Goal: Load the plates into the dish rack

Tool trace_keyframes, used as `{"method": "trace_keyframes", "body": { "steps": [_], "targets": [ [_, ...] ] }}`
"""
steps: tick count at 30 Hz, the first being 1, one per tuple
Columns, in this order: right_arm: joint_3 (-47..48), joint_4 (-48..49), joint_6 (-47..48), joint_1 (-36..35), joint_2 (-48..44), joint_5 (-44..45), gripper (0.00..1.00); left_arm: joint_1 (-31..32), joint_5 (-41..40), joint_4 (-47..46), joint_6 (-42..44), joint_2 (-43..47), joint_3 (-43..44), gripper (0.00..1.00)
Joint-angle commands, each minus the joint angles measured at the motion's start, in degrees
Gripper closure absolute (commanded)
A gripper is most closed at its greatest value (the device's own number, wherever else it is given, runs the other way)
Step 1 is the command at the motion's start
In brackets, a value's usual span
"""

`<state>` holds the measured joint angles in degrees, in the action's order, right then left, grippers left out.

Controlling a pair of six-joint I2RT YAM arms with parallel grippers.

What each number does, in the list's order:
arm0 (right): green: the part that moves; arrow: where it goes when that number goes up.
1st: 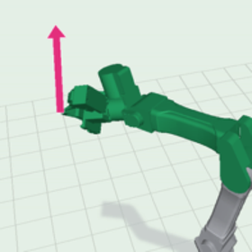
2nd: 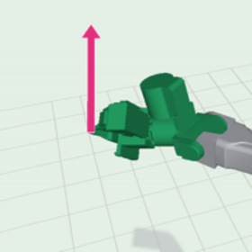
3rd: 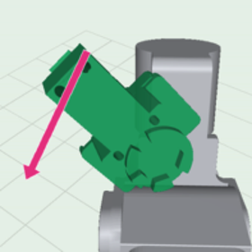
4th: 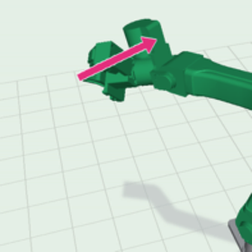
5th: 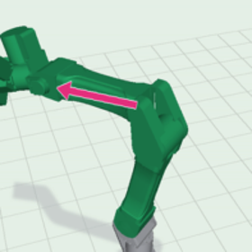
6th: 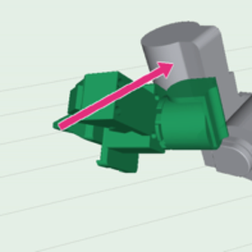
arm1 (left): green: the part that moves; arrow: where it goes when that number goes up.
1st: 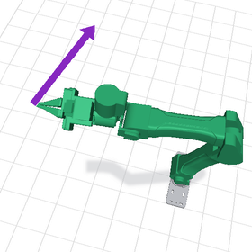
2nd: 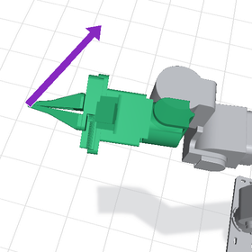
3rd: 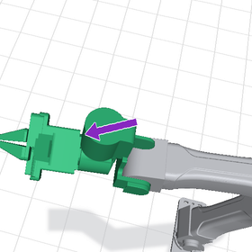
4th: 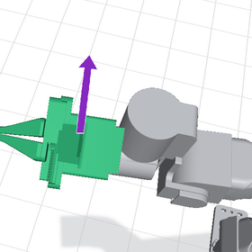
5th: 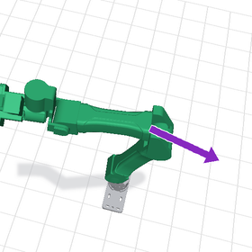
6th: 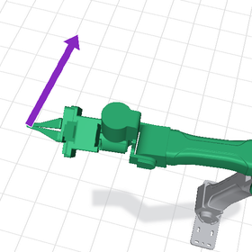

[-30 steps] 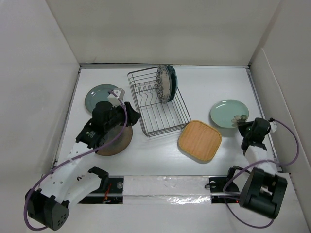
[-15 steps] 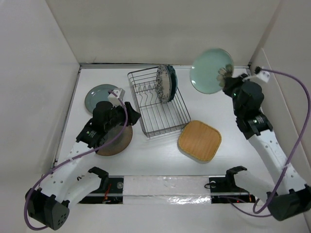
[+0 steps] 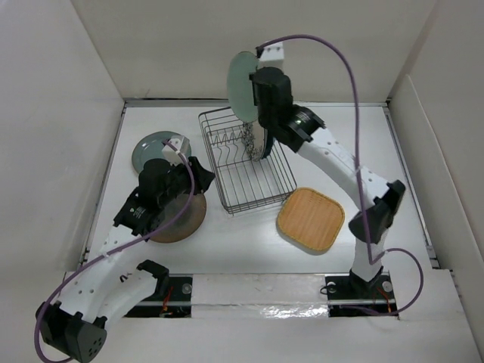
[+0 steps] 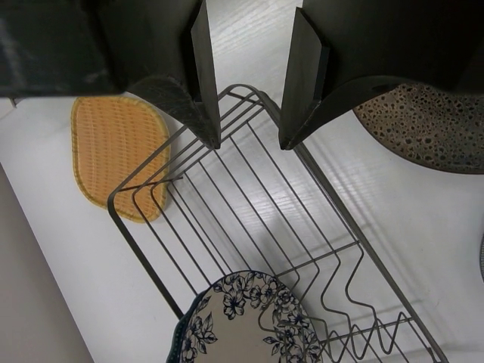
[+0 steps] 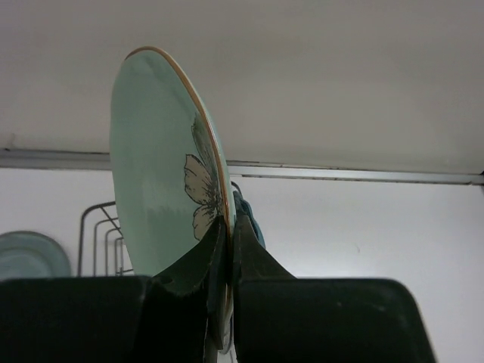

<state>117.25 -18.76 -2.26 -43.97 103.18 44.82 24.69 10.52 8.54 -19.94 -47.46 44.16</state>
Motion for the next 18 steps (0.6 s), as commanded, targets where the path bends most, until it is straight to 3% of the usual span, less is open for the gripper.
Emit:
{"method": "trace_keyframes", "body": {
  "steps": [1, 8, 18],
  "targets": [
    [13.8, -0.6, 9.8, -1.3, 5.3, 8.8, 1.0, 0.2, -1.4, -0.9, 0.9, 1.4, 2.4, 0.66],
    [22.0, -0.3, 18.5, -3.1, 14.4, 12.4, 1.0, 0.2, -1.4, -0.8, 0.7, 1.5, 2.2, 0.66],
    [14.9, -0.7, 15.8, -4.1, 17.7, 13.0, 1.0, 0.2, -3.0, -0.2, 0.7, 1.1, 2.3, 0.67]
  ]
}}
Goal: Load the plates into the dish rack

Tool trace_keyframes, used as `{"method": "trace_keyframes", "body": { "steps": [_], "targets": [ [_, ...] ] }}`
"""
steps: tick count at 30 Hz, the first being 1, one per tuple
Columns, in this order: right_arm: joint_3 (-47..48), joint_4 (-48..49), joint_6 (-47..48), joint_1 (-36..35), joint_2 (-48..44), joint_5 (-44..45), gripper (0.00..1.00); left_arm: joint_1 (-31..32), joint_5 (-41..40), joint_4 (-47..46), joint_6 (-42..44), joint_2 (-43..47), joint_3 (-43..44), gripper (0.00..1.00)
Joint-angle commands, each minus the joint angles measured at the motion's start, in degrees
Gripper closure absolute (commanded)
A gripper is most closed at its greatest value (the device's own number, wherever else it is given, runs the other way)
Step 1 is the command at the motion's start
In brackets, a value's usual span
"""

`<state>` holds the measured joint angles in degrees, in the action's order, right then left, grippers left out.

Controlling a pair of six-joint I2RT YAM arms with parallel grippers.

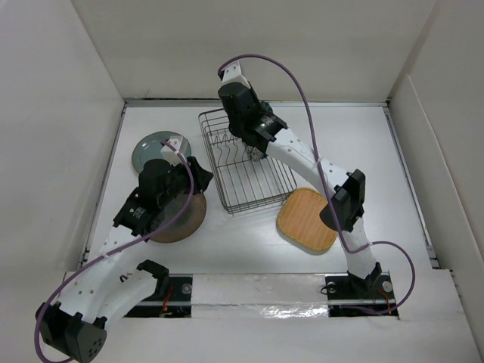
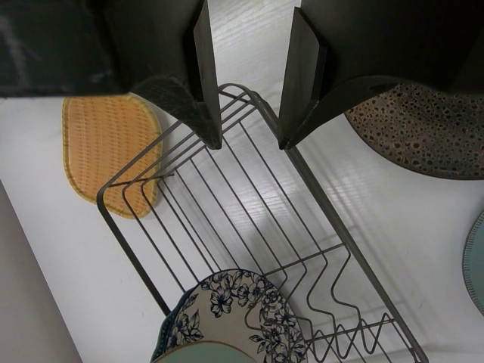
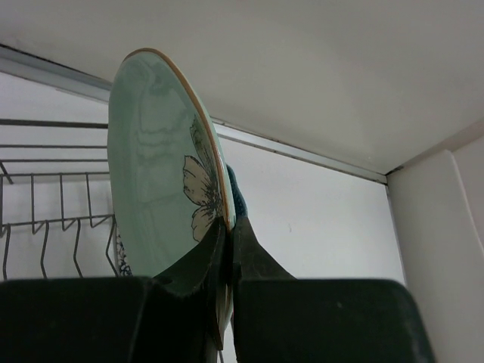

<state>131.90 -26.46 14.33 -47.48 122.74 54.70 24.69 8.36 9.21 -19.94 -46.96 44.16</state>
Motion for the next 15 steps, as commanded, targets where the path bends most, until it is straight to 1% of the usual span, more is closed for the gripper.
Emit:
{"method": "trace_keyframes", "body": {
  "steps": [1, 7, 10, 15],
  "targets": [
    [-0.1, 6.9, -1.1, -0.6, -1.5, 3.3, 1.0, 0.2, -0.6, -1.0, 0.7, 0.5, 2.4, 0.67],
    [-1.8, 4.7, -3.9, -0.1, -0.4, 3.2, 1.0, 0.2, -0.1, -1.1, 0.6, 0.3, 2.2, 0.67],
    [-3.9, 5.4, -4.3, -0.1, -0.4, 3.8, 1.0, 0.2, 0.6, -1.3, 0.5, 0.1, 2.1, 0.67],
    [-4.2, 5.5, -4.2, -0.1, 0.7, 5.9, 1.0, 0.2, 0.7, -1.5, 0.5, -0.1, 1.9, 0.67]
  ]
}}
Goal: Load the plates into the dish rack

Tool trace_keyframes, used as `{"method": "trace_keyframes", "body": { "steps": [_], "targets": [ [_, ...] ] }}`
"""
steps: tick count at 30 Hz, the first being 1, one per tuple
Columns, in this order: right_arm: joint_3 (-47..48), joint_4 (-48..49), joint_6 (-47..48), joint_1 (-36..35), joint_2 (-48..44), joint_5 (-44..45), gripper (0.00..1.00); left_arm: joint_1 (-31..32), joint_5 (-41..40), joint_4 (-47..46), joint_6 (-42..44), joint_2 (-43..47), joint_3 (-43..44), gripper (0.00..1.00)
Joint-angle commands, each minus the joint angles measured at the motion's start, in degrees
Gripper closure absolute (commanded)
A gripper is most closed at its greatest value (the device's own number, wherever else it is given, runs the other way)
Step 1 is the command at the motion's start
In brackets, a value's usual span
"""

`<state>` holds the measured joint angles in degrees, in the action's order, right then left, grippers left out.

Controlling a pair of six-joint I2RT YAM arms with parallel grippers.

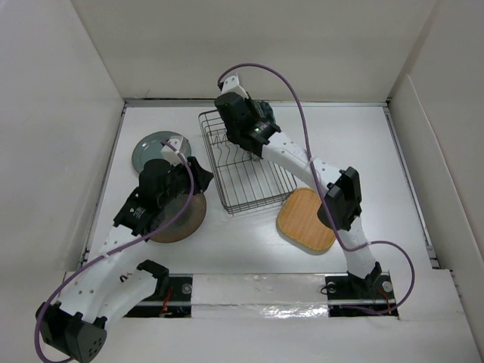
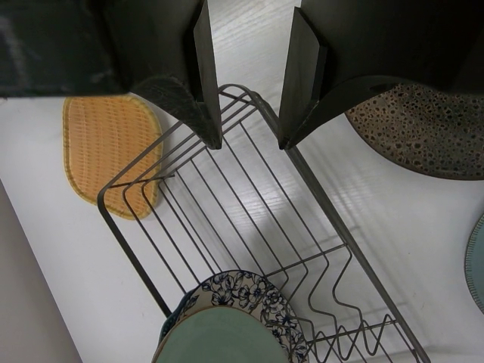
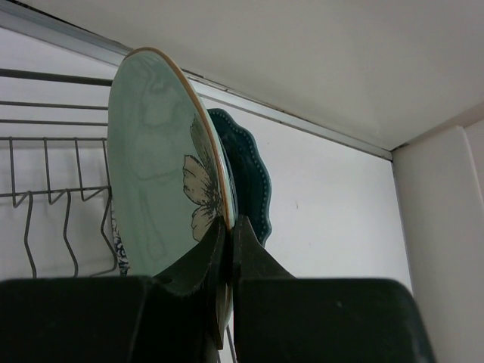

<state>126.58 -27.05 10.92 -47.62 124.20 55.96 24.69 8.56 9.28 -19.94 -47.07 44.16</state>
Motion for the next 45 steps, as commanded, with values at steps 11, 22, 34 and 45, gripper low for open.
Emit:
{"method": "trace_keyframes", "body": {
  "steps": [11, 22, 34, 45],
  "targets": [
    [-4.7, 5.3, -6.2, -0.5, -0.4, 3.5, 1.0, 0.2, 0.9, -1.5, 0.5, -0.2, 1.9, 0.67],
    [-6.5, 0.7, -19.7, 0.7, -0.2, 0.4, 0.81, 0.2, 1.0, -1.8, 0.4, -0.1, 1.7, 0.67],
    [-20.8, 7.4, -26.6, 2.4, -19.8, -12.7, 0.21, 0.2, 1.2, -1.9, 0.3, 0.0, 1.5, 0.67],
    [-88.4, 8.4, -56.2, 18.2, -72.0, -26.4, 0.92, 0.2, 1.7, -2.2, 0.4, 0.0, 1.7, 0.67]
  ]
}}
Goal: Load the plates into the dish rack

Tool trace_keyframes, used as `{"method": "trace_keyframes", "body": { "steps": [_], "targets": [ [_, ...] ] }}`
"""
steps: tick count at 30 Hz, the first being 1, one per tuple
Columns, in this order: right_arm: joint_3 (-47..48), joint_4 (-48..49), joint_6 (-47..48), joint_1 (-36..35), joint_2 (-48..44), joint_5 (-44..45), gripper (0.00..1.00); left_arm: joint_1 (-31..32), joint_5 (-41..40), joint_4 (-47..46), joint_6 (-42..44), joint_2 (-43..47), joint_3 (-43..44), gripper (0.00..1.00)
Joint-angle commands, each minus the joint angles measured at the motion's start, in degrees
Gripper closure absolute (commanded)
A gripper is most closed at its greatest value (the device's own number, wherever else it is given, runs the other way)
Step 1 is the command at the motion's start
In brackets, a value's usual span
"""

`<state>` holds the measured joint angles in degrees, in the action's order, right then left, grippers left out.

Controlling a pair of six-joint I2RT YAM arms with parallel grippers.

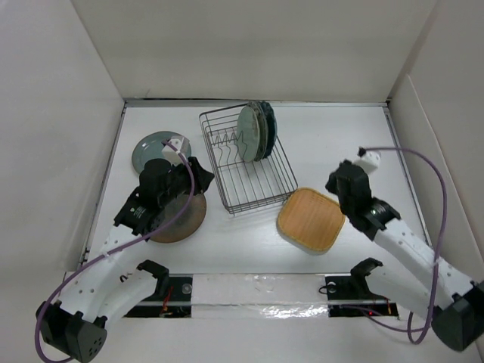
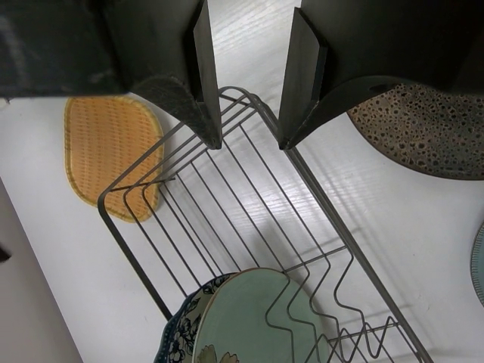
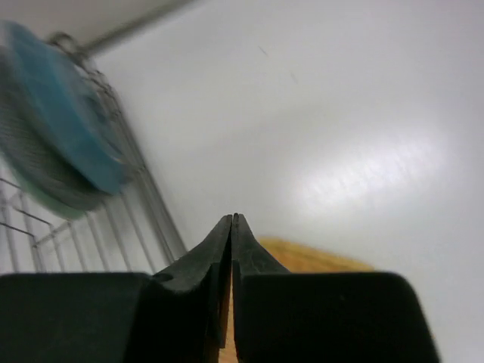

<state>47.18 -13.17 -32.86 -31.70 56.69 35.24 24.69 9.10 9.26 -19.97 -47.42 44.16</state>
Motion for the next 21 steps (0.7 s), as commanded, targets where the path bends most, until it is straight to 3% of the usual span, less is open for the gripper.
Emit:
{"method": "trace_keyframes", "body": {
  "steps": [1, 2, 3, 6, 10, 18, 20, 21],
  "targets": [
    [-11.9, -10.9, -15.0, 3.5, -10.7, -5.4, 0.79, 0.2, 1.3, -2.1, 0.5, 0.4, 1.9, 0.67],
    [-16.8, -13.3, -19.1, 4.6, -13.7, -5.4, 0.68, 0.2, 1.3, -2.1, 0.5, 0.4, 2.0, 0.67],
    [-18.9, -15.1, -20.7, 7.1, -16.4, -7.1, 0.47, 0.2, 1.4, -2.2, 0.4, 0.3, 2.1, 0.67],
    [-21.5, -19.8, -25.2, 8.7, -25.4, -11.1, 0.28, 0.2, 1.5, -2.2, 0.4, 0.6, 2.0, 0.67],
    [-22.6, -20.7, -27.0, 11.6, -26.3, -14.8, 0.2, 0.2, 1.7, -2.5, 0.2, 1.4, 1.9, 0.67],
    [-18.3, -19.4, -23.7, 13.1, -7.9, -13.7, 0.15, 1.4, 0.4, -2.2, 0.4, 5.5, 2.3, 0.67],
    [-15.3, -20.0, -21.4, 14.8, -4.7, -12.7, 0.18, 1.9, 0.4, -2.2, 0.4, 6.0, 2.6, 0.67],
    [-14.4, -20.0, -20.3, 15.4, -3.8, -12.2, 0.28, 1.9, 0.2, -2.2, 0.5, 6.4, 2.6, 0.67]
  ]
}}
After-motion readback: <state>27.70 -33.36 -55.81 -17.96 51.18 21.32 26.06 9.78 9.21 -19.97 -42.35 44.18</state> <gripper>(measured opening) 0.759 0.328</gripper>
